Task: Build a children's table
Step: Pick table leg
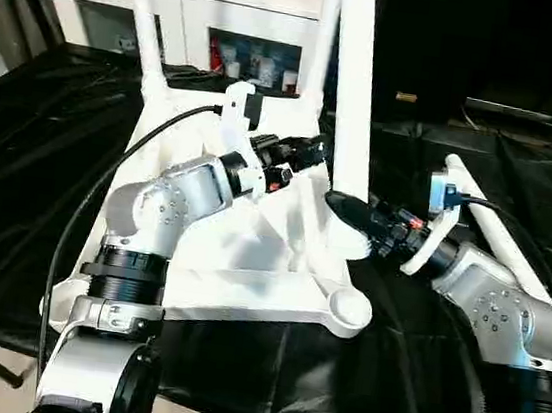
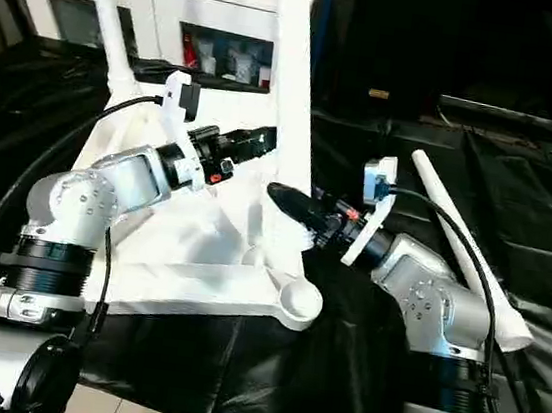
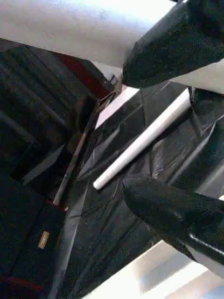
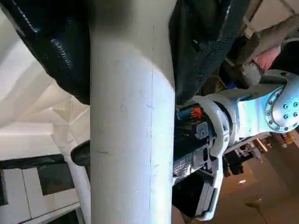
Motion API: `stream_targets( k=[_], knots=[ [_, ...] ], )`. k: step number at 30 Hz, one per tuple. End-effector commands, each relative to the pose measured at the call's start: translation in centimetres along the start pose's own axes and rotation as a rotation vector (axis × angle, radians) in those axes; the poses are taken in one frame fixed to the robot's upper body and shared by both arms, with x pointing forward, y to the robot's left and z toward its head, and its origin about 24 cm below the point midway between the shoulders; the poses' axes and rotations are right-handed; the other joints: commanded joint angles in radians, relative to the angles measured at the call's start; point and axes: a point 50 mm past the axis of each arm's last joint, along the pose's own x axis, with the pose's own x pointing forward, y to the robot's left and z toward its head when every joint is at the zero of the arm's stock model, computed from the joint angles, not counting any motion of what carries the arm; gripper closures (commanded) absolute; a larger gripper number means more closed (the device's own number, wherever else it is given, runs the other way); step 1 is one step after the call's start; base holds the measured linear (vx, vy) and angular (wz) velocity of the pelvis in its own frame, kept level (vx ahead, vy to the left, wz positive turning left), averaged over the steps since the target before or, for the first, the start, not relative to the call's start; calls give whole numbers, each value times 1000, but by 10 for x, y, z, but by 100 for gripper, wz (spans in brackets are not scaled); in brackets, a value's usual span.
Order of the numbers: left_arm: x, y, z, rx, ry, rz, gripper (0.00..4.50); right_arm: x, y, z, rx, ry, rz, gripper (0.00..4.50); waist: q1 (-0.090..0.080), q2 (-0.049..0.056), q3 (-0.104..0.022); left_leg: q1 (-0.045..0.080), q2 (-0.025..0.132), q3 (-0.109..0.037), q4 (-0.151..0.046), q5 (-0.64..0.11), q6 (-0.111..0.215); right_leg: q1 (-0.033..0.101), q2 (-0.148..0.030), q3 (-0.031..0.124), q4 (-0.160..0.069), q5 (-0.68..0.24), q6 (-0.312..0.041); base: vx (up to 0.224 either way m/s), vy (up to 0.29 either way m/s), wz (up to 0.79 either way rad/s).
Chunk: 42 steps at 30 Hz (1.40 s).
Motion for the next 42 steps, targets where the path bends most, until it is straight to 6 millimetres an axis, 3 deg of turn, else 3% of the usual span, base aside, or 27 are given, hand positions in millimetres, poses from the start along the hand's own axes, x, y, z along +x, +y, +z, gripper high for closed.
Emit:
stream_targets(
  k=[1, 10, 15, 20, 25, 29, 34, 37, 38, 42],
  knots=[
    [3, -19, 7, 14, -11, -101, 62, 5, -2, 3, -13, 1, -30, 255, 0, -14, -74, 22, 28, -19, -66, -176, 7, 46, -51, 35, -81, -203, -180, 0, 0, 0],
    [-1, -18, 11, -7, -30, -117, 1, 3, -6, 8, -25, -17, -76, 255, 0, -8, -72, 23, 29, -19, -70, -187, -4, 44, -50, 35, -84, -213, -173, 0, 0, 0],
    [0, -25, 15, -33, -52, -166, 0, 5, -12, 7, -24, -5, -147, 255, -2, -9, -72, 20, 27, -18, -70, -191, -11, 47, -50, 34, -84, -196, -184, 0, 0, 0],
    [2, -25, 14, -19, -45, -157, 0, 9, -7, -1, -70, 65, -117, 255, -5, -10, -72, 19, 26, -19, -70, -183, -9, 49, -48, 35, -85, -194, -164, 0, 0, 0],
    [9, -19, 10, -6, -42, -68, 0, 17, -1, -10, -145, 150, -104, 255, -5, -9, -74, 20, 28, -19, -70, -168, -1, 49, -46, 35, -82, -148, -171, 0, 0, 0],
    [12, -13, 13, -25, -79, 12, 0, 28, -4, -23, -240, 245, -205, 255, -6, -8, -75, 23, 28, -20, -72, -177, -16, 48, -47, 35, -82, -149, -167, 0, 0, 0],
    [13, -9, 20, -50, -140, 92, 38, 40, -13, -30, -315, 280, -383, 255, -11, -7, -76, 21, 28, -20, -72, -170, -19, 49, -45, 35, -78, -112, -181, 0, 0, 0],
    [14, -7, 22, -66, -164, 133, 77, 51, -10, -35, -351, 285, -410, 255, -13, -7, -74, 21, 27, -19, -71, -169, -17, 47, -46, 36, -78, -108, -184, 0, 0, 0],
    [14, -6, 22, -71, -165, 140, 80, 54, -8, -36, -352, 282, -409, 255, -13, -13, -75, 21, 27, -18, -71, -169, -14, 48, -46, 36, -79, -108, -180, 0, 0, 0],
    [15, -1, 21, -85, -171, 189, 119, 63, -6, -38, -354, 270, -435, 255, -12, -9, -76, 22, 28, -19, -73, -170, -13, 47, -45, 36, -77, -105, -173, 0, 0, 0]
  ],
)
